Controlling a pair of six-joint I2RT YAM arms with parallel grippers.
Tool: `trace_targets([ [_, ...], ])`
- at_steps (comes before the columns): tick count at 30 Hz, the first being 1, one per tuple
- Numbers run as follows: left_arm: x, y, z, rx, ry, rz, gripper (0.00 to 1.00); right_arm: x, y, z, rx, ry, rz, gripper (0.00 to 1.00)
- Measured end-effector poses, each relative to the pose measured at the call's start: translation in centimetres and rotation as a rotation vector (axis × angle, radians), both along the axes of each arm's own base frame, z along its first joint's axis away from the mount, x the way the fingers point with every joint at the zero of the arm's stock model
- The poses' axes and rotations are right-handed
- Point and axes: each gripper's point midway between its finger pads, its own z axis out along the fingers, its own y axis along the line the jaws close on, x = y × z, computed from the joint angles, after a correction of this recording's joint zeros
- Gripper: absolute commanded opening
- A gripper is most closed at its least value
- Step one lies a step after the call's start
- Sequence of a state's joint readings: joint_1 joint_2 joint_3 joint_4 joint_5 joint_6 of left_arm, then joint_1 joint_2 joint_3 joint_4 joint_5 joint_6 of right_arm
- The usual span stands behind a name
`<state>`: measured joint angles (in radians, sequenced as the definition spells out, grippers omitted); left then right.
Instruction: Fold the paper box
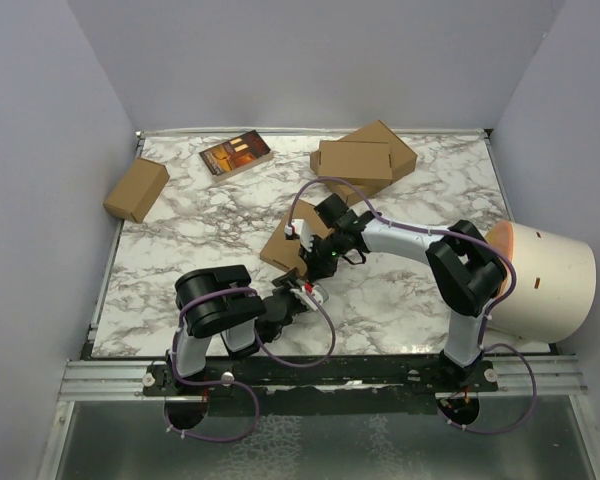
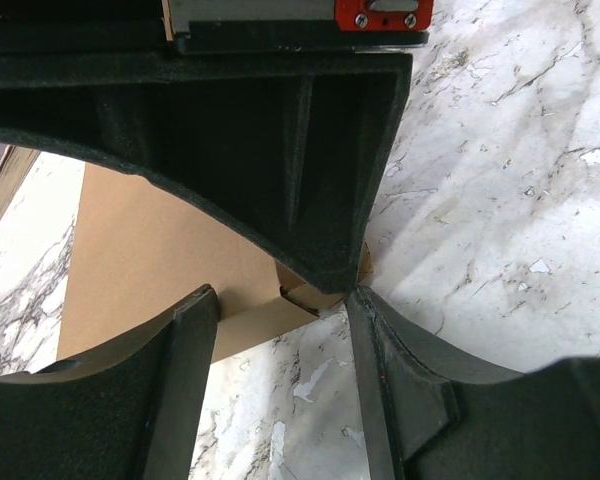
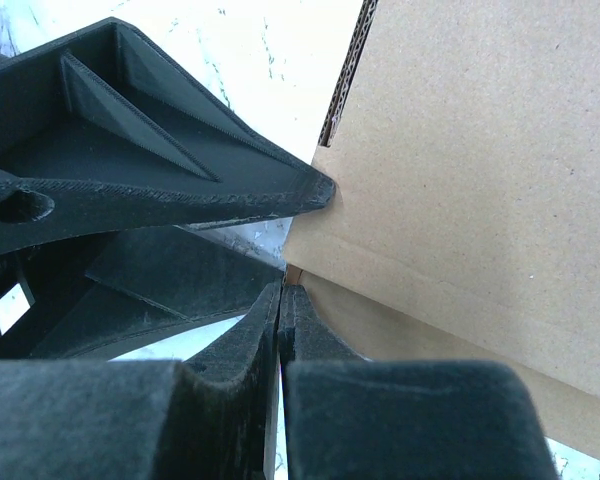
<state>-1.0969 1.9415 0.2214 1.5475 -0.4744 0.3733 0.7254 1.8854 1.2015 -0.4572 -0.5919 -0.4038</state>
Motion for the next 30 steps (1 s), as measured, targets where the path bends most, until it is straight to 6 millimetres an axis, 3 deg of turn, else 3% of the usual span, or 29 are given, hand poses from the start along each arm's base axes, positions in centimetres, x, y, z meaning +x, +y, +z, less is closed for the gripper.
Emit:
trace_targets([
  [15,0.34,0.32,0.08,0.004,-0.005,0.007,0.43,0.31,0.29,0.31,0.01,-0.007,-0.006,0.02],
  [30,0.65,0.67,-0.06,-0.006,0.01,0.004,0.41,0.83,0.36,0.8,0.024,-0.021,-0.017,0.17],
])
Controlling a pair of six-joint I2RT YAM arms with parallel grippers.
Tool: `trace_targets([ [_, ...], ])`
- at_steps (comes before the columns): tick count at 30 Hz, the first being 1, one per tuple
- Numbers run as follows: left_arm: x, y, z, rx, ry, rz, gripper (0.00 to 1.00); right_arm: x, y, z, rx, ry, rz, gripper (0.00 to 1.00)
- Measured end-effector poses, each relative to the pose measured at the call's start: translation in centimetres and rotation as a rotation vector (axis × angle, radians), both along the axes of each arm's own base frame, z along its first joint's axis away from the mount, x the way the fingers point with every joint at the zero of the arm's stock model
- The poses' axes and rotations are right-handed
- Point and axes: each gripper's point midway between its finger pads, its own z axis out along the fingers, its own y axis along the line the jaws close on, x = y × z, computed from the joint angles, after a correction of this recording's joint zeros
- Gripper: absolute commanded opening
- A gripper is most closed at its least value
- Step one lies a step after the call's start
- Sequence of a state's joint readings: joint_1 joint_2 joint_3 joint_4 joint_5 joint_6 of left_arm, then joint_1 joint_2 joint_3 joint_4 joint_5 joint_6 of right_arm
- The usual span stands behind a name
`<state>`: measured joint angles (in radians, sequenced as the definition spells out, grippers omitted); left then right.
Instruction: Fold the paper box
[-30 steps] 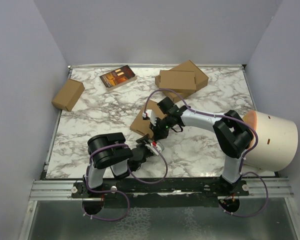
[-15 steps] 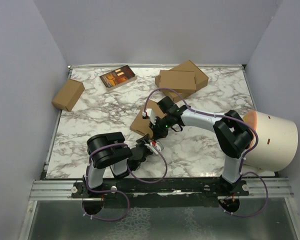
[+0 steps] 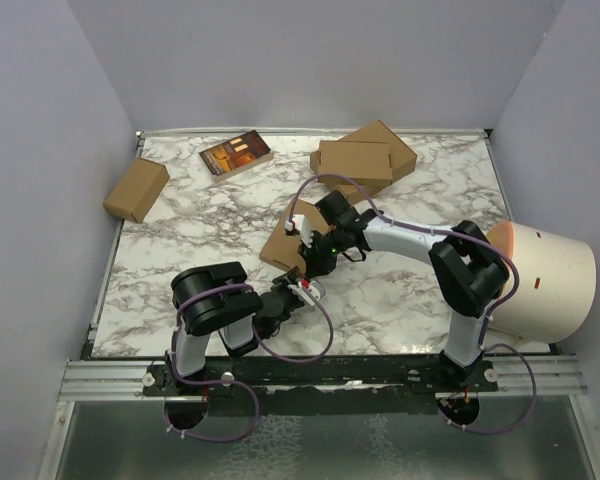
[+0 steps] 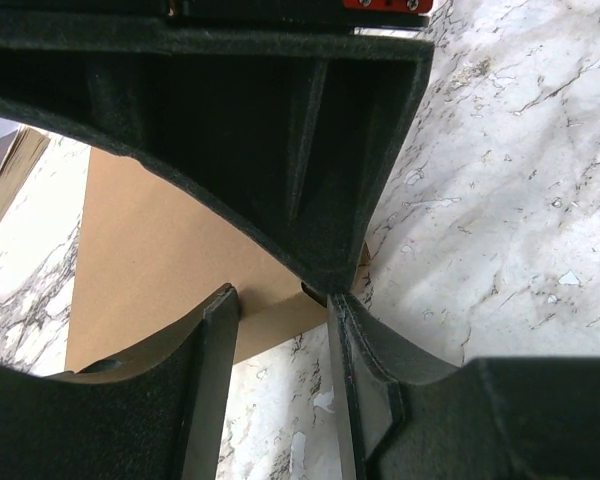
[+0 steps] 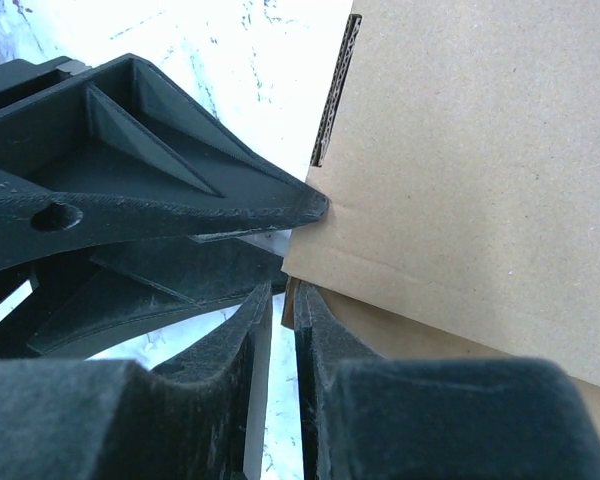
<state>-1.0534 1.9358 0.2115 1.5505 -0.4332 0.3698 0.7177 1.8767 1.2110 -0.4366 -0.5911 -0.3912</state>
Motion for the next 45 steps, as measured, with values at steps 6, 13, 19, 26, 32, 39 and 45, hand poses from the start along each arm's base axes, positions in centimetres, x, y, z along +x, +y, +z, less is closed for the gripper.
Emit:
trace_targets([
  [6,0.1,0.0,-0.1,-0.015,0.012,0.003,0.39,0.1,-0.1,0.6,0.01,-0.003,-0.005,0.18],
  [13,0.2,0.1,-0.1,-0.022,0.017,0.004,0.37,0.0,0.0,2.3,0.052,-0.014,0.005,0.19],
  [19,0.3,0.1,-0.1,-0.026,0.019,0.003,0.36,0.4,-0.4,3.6,0.083,-0.022,0.002,0.11],
  [26,0.3,0.1,0.0,-0.035,0.025,0.004,0.36,3.2,-4.8,4.5,0.122,0.002,-0.141,0.01],
  [32,0.3,0.1,0.0,-0.039,0.028,0.002,0.36,4.2,-9.2,1.9,0.129,0.142,-0.346,0.01],
  [39,0.3,0.1,0.0,-0.042,0.031,-0.001,0.36,2.7,-8.3,-1.3,0.131,0.337,-0.417,0.01],
  [45,0.3,0.1,0.0,-0.046,0.034,-0.003,0.36,2.1,-7.0,-1.8,0.168,0.44,-0.519,0.02],
])
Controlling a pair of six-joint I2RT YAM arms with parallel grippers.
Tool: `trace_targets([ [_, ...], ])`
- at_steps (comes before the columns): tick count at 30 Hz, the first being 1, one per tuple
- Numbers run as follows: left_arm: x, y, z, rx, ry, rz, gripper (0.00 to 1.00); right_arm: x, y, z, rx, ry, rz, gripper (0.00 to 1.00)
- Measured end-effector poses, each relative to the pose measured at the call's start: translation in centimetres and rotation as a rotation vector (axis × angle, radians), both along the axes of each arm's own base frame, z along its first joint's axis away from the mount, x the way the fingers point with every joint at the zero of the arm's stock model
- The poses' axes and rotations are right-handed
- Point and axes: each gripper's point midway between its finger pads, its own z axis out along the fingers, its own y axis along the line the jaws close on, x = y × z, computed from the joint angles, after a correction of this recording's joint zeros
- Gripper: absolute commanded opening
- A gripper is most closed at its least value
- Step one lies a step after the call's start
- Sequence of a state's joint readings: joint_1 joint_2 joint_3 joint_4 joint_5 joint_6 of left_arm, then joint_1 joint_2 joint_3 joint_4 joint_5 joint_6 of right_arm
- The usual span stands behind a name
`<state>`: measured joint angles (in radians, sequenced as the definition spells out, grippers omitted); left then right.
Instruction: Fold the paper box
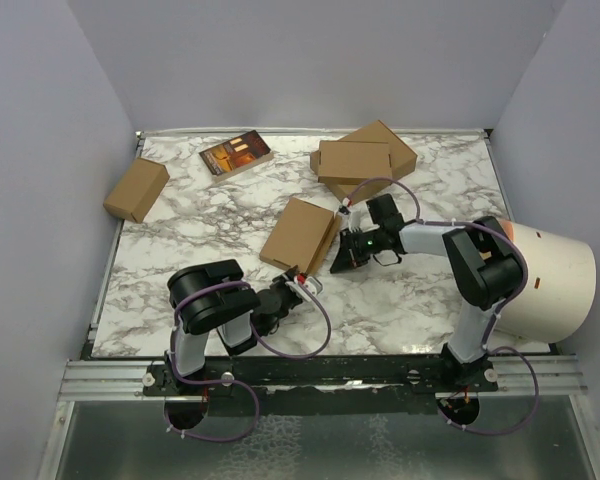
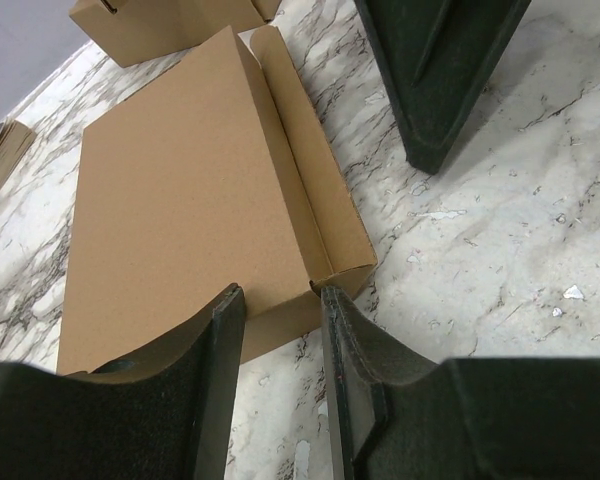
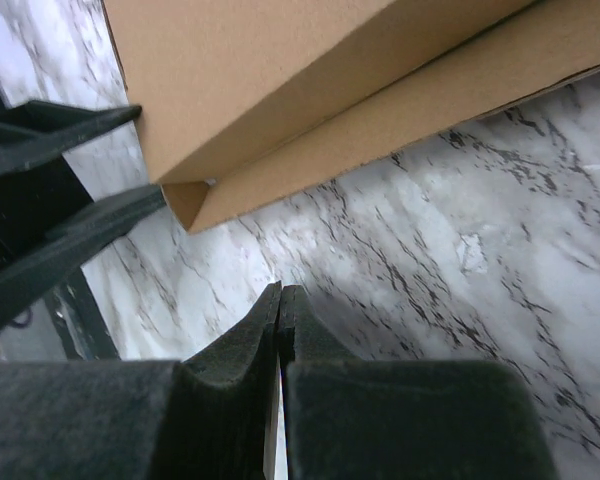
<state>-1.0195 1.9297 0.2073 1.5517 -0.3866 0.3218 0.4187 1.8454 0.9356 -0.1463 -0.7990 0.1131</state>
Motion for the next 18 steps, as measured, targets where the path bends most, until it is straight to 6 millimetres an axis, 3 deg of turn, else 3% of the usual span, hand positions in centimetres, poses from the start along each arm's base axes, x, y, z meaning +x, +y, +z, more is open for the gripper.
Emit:
trace_targets([
  [9,0.1,-0.1,0.0,-0.03,0.02,-0.004,0.37,-0.7,3.1,-0.2,0.074,0.119,-0.07,0.03],
  [18,0.2,-0.7,0.2,-0.088,0.058,-0.039,0.39,-0.8,3.8,0.0,0.129,0.188,-0.099,0.03],
])
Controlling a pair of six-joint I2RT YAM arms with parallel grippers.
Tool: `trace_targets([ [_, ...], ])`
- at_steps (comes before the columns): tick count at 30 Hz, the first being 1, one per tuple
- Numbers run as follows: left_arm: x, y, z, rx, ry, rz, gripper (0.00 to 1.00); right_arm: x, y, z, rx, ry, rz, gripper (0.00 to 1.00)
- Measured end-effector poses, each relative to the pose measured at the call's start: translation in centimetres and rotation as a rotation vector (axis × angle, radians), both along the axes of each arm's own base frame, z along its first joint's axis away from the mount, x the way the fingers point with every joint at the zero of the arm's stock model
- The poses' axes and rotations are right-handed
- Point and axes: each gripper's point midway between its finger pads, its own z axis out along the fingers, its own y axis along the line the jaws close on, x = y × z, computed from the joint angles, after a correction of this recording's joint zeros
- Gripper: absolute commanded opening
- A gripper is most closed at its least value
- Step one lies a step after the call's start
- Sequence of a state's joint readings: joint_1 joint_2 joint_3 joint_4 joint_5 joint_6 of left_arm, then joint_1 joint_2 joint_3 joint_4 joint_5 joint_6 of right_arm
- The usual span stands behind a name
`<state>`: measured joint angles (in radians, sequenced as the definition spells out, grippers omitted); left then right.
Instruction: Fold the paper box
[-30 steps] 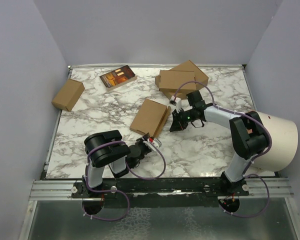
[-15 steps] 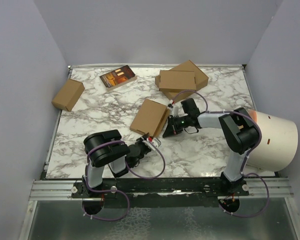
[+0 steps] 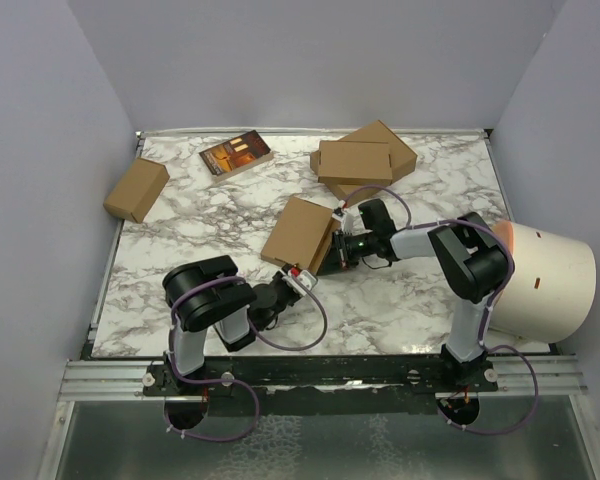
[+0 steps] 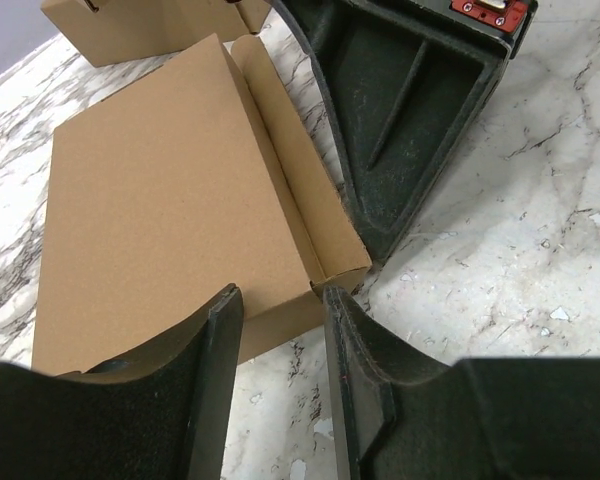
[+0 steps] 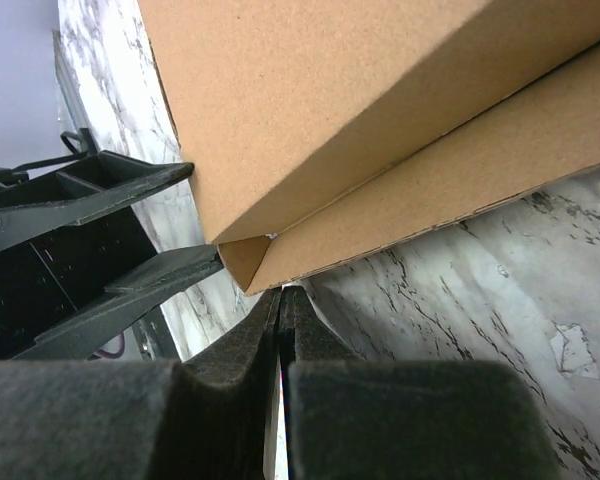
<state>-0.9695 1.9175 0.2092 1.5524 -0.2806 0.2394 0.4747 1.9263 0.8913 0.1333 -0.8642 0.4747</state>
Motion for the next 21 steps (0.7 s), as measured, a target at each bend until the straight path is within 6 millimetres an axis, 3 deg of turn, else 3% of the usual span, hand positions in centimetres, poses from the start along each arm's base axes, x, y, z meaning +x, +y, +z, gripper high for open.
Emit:
trace_targets([
  [18,0.3,-1.2,1.0,-0.073,0.021,-0.044,0.46,-0.4,0.5,0.4,0.045,0.042,0.014,0.02],
  [21,0.4,-1.3,1.1,-0.078,0.021,-0.044,0.51,-0.5,0.5,0.3,0.049,0.05,0.019,0.02],
])
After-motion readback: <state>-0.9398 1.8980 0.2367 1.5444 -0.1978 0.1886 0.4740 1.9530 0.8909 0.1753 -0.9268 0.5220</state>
